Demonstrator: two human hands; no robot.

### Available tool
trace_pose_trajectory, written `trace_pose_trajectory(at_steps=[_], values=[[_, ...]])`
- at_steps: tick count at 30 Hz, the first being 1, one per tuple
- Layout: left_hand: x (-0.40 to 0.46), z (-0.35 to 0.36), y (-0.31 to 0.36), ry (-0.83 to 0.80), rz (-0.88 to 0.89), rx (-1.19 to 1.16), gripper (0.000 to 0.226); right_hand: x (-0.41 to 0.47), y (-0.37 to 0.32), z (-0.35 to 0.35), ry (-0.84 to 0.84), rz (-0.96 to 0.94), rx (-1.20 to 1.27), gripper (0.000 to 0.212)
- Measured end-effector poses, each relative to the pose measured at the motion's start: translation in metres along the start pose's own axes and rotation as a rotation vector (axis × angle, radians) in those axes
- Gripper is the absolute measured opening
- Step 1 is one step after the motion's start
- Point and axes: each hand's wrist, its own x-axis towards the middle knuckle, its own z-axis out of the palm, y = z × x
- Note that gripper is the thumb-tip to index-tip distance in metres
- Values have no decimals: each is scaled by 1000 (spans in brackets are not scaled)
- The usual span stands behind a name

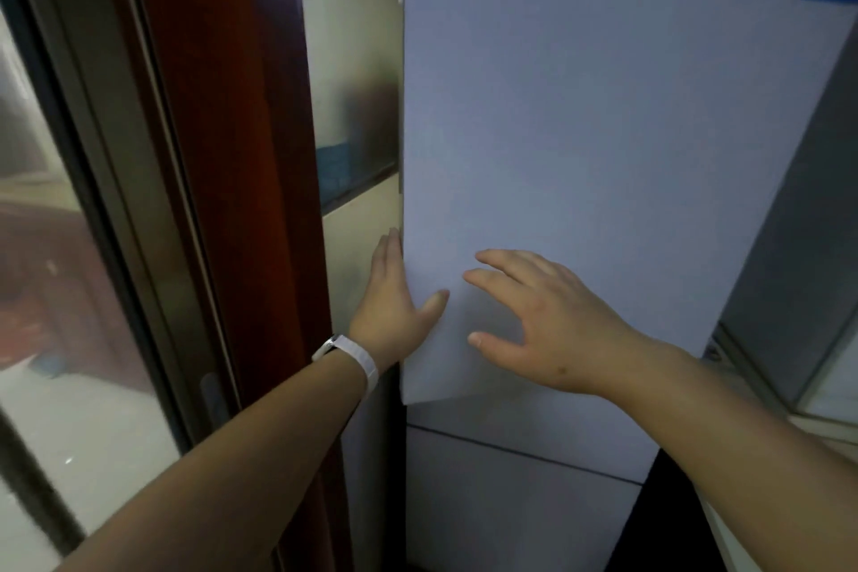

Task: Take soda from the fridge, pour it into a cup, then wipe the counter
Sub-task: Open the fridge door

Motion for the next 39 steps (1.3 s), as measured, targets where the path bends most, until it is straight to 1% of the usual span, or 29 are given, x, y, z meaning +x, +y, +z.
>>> trace_pose_trajectory(at_steps=[3, 9, 12, 15, 19, 22, 24, 27, 31, 39], values=[[-28, -11, 18, -50, 50, 107, 105, -19, -7, -8, 14, 0, 30, 72], [-73, -26, 45, -68, 204, 283, 109, -53, -22, -29, 21, 7, 41, 74], [-88, -30, 53, -35, 350, 297, 105, -74, -29, -34, -7, 45, 30, 74], [-94, -31, 59, -6, 509, 316, 104, -95, -33, -41, 3, 82, 3, 72], [-97, -24, 70, 34, 734, 283, 107, -123, -37, -58, 32, 203, -23, 72], [-103, -16, 84, 64, 836, 225, 106, -142, -41, -70, 57, 307, -26, 72], [-108, -10, 93, 89, 893, 190, 105, -155, -46, -75, 52, 343, -48, 70], [-117, 0, 107, 99, 948, 157, 100, -175, -59, -80, 49, 399, -89, 70], [-132, 14, 127, 58, 992, 101, 96, -206, -76, -83, 31, 504, -115, 69], [-168, 37, 180, 1, 1028, -14, 84, -259, -108, -96, 22, 668, -179, 69]])
